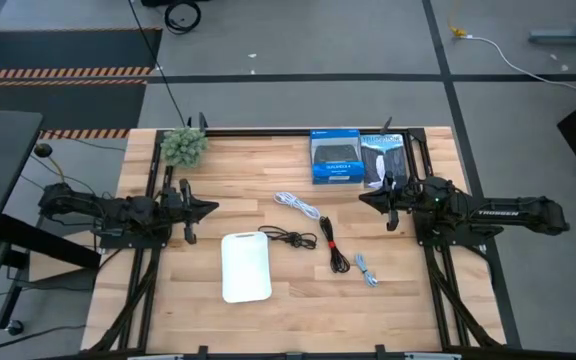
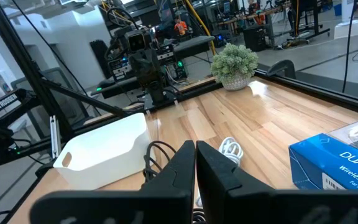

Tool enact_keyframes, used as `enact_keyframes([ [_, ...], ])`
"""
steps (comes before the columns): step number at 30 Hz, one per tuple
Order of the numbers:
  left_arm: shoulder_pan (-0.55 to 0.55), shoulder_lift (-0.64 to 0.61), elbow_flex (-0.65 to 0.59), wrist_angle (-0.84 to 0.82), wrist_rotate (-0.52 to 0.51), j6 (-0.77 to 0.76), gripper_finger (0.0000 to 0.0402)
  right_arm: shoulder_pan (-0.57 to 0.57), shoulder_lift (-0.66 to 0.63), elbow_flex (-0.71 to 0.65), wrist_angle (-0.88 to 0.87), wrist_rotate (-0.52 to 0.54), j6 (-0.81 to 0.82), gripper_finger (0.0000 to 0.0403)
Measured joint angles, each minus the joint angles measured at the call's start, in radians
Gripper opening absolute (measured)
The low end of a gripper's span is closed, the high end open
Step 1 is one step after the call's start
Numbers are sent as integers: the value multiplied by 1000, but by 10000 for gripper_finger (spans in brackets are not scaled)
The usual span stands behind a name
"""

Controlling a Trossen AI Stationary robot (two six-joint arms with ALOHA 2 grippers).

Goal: Pick and place USB-C Cables

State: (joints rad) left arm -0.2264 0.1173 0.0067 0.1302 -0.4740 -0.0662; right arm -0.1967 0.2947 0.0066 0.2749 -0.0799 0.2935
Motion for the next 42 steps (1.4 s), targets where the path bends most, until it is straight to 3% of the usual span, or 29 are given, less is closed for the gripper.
enact_keyframes([
  [21, 0, 0, 0, 0, 0, 0, 11, 0, 0, 0, 1, 0, 0, 20],
  [30, 0, 0, 0, 0, 0, 0, 11, 0, -1, 0, 175, 70, 13, 20],
  [37, 0, 0, 0, 0, -1, 5, 11, 0, 0, 0, 195, 167, 245, 20],
  [42, 0, 0, 0, 0, -71, 1, 11, 0, 0, 0, 189, 211, 362, 20],
])
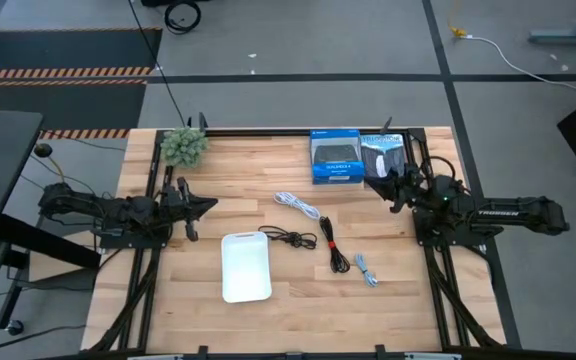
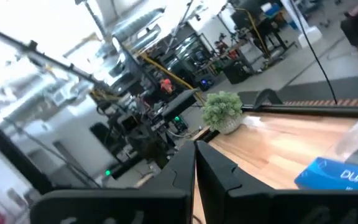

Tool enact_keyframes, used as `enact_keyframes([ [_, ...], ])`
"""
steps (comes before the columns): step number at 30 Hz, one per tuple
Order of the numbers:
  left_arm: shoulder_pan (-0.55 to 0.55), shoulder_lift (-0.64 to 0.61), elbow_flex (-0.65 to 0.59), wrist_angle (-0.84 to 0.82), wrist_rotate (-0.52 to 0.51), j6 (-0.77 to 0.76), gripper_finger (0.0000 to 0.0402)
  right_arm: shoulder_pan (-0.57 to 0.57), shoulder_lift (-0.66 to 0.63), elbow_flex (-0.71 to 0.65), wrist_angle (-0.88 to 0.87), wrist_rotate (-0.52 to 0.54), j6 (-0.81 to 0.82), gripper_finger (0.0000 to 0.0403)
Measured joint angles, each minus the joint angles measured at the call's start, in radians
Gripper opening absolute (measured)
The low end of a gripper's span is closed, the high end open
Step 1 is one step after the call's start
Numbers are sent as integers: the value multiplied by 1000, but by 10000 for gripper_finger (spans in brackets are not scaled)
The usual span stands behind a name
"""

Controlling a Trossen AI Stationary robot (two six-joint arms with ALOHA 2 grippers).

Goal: Pick and place USB-C Cables
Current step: Put the white USB cable into the white bin

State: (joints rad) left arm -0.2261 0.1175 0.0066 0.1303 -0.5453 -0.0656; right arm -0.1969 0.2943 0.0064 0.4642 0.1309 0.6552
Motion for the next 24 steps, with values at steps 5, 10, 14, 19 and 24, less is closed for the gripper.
enact_keyframes([
  [5, 0, 0, 0, 5, -1, -1, 11, 0, 0, 0, 20, 2, 100, 20],
  [10, 0, 0, 0, 26, -1, -1, 11, 0, 0, 0, 68, 1, 190, 20],
  [14, 0, 0, 0, 35, -1, -6, 11, 0, 0, 0, 142, 3, 325, 20],
  [19, 0, 0, 0, 35, 0, -20, 11, -1, 1, 0, 141, 71, 419, 20],
  [24, 0, 0, 0, 34, 0, -19, 11, 1, 18, 0, 144, 70, 400, 20],
])
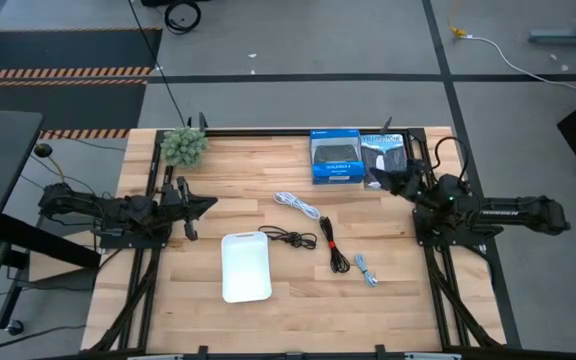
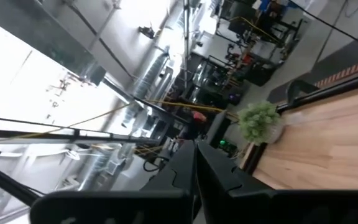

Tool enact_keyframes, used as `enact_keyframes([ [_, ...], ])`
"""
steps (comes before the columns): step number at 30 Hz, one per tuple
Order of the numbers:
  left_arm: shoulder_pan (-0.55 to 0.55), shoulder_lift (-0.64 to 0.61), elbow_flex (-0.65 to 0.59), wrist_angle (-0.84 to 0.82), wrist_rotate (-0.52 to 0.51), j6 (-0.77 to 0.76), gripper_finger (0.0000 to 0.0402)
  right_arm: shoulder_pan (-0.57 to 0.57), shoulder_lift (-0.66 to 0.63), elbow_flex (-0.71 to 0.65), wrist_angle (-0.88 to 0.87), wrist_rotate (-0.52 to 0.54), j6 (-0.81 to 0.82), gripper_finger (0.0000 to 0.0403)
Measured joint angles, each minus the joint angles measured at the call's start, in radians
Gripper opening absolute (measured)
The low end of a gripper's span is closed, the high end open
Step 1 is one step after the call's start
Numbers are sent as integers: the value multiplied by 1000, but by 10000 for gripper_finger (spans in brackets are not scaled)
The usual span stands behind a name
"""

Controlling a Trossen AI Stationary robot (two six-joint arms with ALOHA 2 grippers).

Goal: Pick and place USB-C Cables
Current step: Put the white USB cable into the white bin

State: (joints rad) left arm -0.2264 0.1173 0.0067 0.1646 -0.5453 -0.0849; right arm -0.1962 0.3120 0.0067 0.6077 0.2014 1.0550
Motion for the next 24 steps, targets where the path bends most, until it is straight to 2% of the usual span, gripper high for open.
enact_keyframes([
  [5, 0, 0, 0, 0, 0, -1, 11, 18, 46, 10, -5, -1, -1, 20],
  [10, 0, 0, 0, -1, 0, -1, 11, 39, 126, 78, -5, 9, -37, 20],
  [15, 0, 0, 0, -1, 0, -1, 11, 55, 259, 199, -23, -13, -121, 20],
  [24, 0, 0, 0, -2, 0, -1, 11, 91, 557, 459, -193, -74, -231, 20],
])
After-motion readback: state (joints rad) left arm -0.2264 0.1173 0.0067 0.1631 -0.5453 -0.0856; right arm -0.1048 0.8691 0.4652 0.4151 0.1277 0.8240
